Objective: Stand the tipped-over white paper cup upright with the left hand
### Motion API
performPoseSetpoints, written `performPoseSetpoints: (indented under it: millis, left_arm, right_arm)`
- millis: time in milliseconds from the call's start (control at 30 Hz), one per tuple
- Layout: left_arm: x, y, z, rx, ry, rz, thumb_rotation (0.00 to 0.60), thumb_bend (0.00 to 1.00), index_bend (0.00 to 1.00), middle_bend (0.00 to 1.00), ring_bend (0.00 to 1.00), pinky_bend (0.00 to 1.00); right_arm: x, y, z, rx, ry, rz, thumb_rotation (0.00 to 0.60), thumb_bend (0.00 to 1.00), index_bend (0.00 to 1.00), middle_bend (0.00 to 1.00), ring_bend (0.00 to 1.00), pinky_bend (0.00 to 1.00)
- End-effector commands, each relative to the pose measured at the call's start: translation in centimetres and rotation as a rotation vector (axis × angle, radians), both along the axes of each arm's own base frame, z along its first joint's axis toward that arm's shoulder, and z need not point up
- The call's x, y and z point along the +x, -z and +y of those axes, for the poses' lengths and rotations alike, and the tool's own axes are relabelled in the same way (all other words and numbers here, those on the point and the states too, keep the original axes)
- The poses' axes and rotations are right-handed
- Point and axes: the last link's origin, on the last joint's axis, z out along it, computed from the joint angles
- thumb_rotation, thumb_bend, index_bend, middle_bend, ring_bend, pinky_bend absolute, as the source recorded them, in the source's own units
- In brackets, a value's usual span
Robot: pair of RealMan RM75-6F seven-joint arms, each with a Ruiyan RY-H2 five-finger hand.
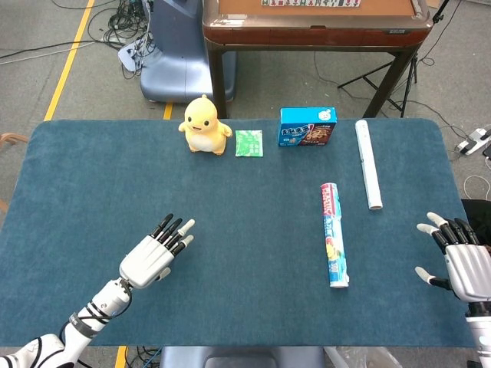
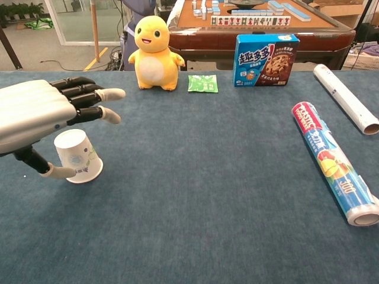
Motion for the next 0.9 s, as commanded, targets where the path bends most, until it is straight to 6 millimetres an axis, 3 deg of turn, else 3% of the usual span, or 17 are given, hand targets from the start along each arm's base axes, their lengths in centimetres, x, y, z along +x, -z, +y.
performPoseSetpoints:
  millis: [33, 633, 900]
  left_arm:
    - [0.0, 0.2, 0.3, 0.008, 0.006, 0.022, 0.6, 0.11, 0.18, 0.0, 0.0, 0.0]
    - [-1.5, 0.4, 1.4, 0.05, -0.006, 0.146, 0.6, 0.11, 0.24, 0.0, 0.0, 0.0]
    - [-1.9, 0.4, 1.8, 0.087, -0.005, 0.197, 0.6, 0.16, 0.25, 0.0, 0.0, 0.0]
  right_arm:
    - [0.0, 0.0, 0.0, 0.001, 0.001, -0.001, 0.6, 0.12, 0.26, 0.13, 0.11, 0.1]
    - [0.0, 0.2, 0.1, 0.029, 0.012, -0.013, 0.6, 0.12, 0.26, 0.13, 0.11, 0.1]
    - [0.1, 0.1, 0.1, 0.03, 0.015, -0.014, 0.6, 0.12, 0.26, 0.13, 0.11, 0.1]
